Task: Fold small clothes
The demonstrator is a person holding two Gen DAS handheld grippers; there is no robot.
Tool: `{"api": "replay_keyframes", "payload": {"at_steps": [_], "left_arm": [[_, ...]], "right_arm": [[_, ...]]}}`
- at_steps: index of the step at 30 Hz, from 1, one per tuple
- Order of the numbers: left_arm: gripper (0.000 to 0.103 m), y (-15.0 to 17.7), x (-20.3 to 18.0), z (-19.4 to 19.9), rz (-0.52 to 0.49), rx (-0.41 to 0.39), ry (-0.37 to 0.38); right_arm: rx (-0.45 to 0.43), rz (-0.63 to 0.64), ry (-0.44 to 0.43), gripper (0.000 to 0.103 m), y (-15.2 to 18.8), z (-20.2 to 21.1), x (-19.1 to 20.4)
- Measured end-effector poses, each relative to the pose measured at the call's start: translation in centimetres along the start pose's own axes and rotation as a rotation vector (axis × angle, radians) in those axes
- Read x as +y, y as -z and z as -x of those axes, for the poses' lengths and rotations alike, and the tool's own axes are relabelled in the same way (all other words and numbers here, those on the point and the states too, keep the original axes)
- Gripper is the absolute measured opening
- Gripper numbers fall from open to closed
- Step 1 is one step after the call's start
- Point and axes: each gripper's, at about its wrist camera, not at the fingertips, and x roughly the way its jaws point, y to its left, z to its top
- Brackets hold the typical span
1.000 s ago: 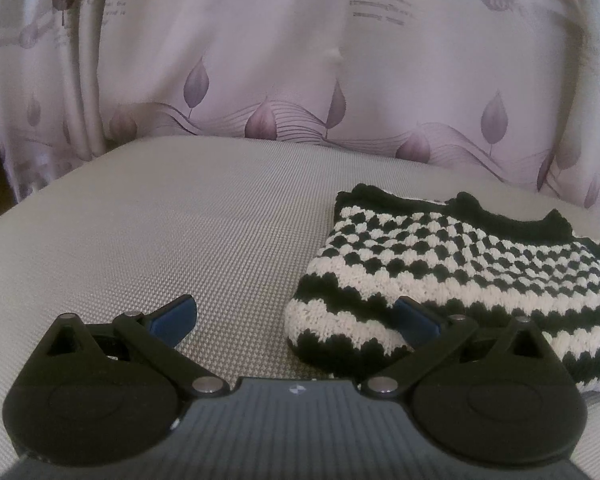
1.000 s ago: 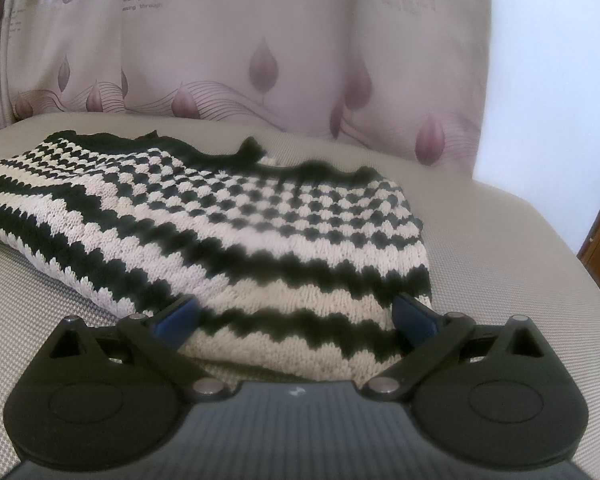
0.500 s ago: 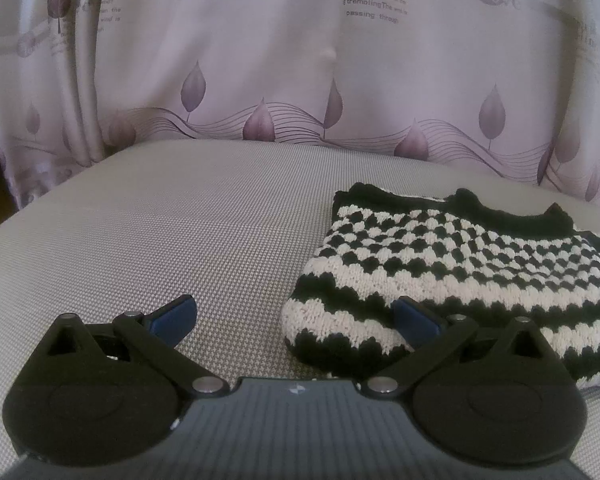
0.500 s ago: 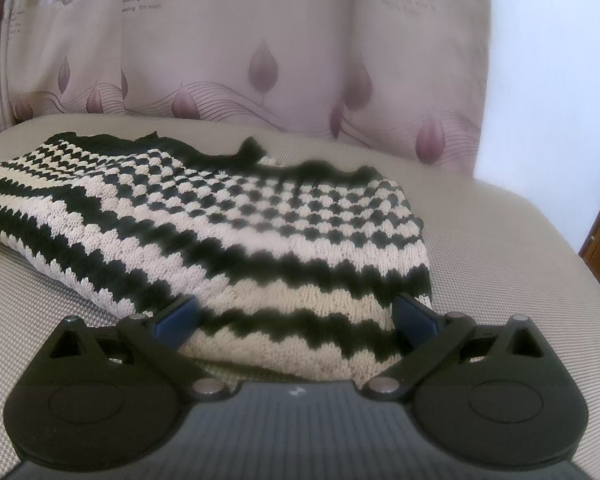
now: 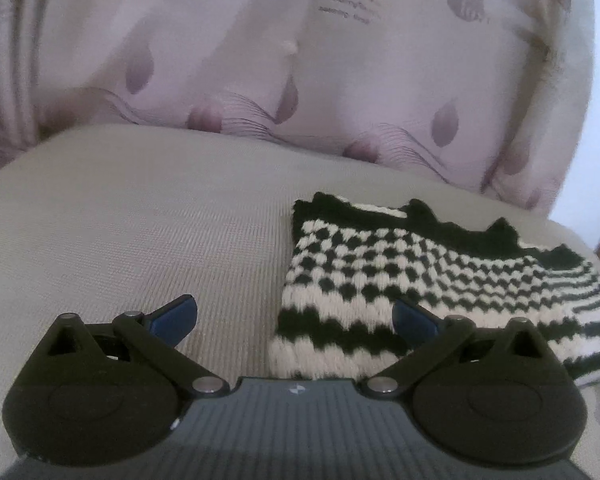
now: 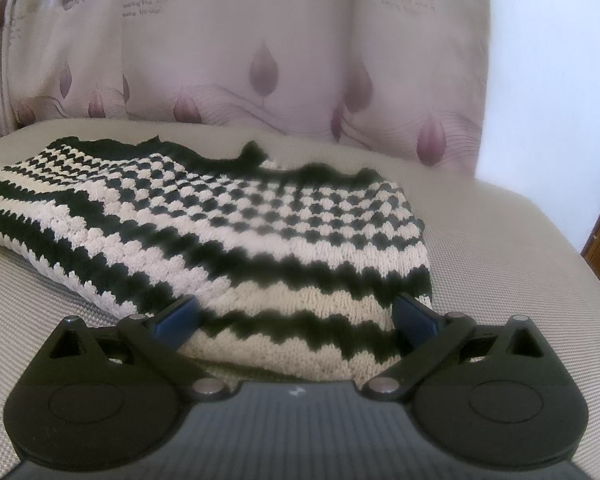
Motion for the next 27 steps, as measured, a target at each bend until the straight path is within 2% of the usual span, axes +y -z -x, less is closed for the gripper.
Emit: {"api": "replay_keyframes", "payload": {"at_steps": [3, 5, 7, 11, 15, 16, 19, 20, 22, 27], "left_arm": [[0.099, -1.6, 1.2, -1.7, 0.018, 0.061, 0.127], [0.09, -2.5, 1.9, -3.6, 0.054, 0.125, 0.196], [0.087, -3.0, 2.4, -5.4, 0.081, 0.171, 0.248], [0.087, -4.2, 2.1, -7.7, 0.047, 0.191, 0.297], [0.087, -4.6, 2.0, -9.1, 0.031, 0.192, 0.377], [0.084, -4.6, 2.0, -9.4, 0.039, 0.186, 0.383], [0.046, -4.7, 2.0, -10.0, 0.039, 0.186, 0.374], [0.04, -4.6, 2.3, -10.1, 0.064, 0.188, 0.381], [0.034, -4.5, 2.6, -10.3, 0.106, 0.197, 0.377], [0.027, -5.0, 1.6, -9.5, 0.192, 0.208, 0.325]], "right_arm": [[-0.009, 0.001, -0.009, 0.103, 0.0, 0.1, 0.0], [-0.012, 0.002, -0.011, 0.103, 0.0, 0.2, 0.0], [-0.016, 0.003, -0.011, 0.103, 0.0, 0.2, 0.0], [-0.024, 0.005, -0.013, 0.103, 0.0, 0.4, 0.1], [-0.029, 0.009, -0.015, 0.103, 0.0, 0.4, 0.1], [-0.031, 0.01, -0.015, 0.103, 0.1, 0.5, 0.1], [-0.039, 0.009, -0.017, 0.103, 0.1, 0.6, 0.0], [-0.041, 0.007, -0.018, 0.103, 0.1, 0.6, 0.0], [-0.047, 0.003, -0.022, 0.103, 0.1, 0.7, -0.1], [-0.08, -0.02, -0.038, 0.103, 0.2, 1.1, -0.6]]}}
